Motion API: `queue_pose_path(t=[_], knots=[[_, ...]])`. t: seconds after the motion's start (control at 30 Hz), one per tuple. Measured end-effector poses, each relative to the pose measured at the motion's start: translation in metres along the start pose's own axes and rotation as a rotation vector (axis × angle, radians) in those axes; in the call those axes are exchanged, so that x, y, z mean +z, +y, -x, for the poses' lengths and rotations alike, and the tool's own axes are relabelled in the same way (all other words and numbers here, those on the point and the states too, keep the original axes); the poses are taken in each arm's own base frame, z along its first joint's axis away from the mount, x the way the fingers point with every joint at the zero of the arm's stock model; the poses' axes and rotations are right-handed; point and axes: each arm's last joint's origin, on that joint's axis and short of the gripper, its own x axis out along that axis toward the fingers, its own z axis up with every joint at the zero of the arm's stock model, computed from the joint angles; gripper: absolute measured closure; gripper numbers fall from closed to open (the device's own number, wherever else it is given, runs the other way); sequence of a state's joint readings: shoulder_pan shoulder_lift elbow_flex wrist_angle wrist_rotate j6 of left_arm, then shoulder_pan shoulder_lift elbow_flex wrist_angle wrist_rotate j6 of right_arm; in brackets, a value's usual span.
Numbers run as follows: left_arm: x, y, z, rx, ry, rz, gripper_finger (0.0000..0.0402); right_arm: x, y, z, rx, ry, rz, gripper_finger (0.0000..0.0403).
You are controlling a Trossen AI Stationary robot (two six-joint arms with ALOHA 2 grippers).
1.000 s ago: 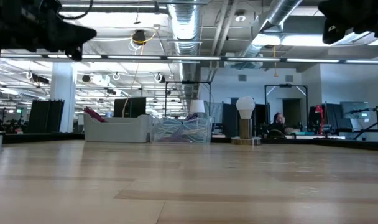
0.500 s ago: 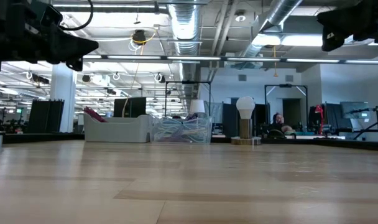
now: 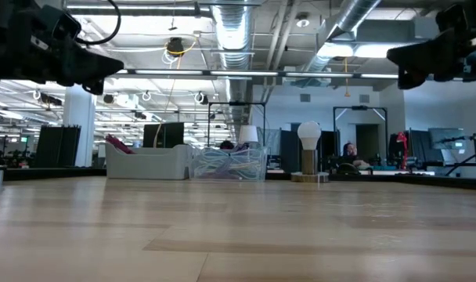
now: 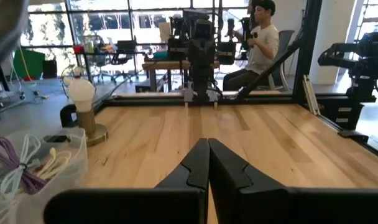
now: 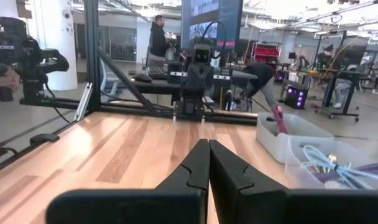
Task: Pick & Place USB Port
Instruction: Return to Home Position
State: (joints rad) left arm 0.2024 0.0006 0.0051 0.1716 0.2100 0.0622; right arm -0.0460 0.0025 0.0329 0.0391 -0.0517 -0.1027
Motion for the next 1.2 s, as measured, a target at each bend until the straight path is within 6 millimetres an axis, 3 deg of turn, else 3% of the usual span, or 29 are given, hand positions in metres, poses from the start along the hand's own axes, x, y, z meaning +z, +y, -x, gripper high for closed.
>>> queue_pose_path(t=[0.43,0.67,0.83,1.2], knots=[[-0.002,0.0,0.0,-0.001,0.023,0.004,0.0398,-0.011,0.001,-0.001,0.005,0.045,-0.012,0.0403],[-0.002,0.0,0.0,-0.002,0.023,-0.01,0.0398,-0.011,0.001,-0.001,0.002,0.048,-0.113,0.0403],[-0.002,0.0,0.0,-0.002,0.019,-0.011,0.0398,-0.012,0.001,-0.002,-0.007,0.053,-0.03,0.0403],[-0.001,0.0,0.0,-0.001,0.012,-0.012,0.0398,-0.017,0.0,-0.004,-0.043,0.117,-0.028,0.0403]])
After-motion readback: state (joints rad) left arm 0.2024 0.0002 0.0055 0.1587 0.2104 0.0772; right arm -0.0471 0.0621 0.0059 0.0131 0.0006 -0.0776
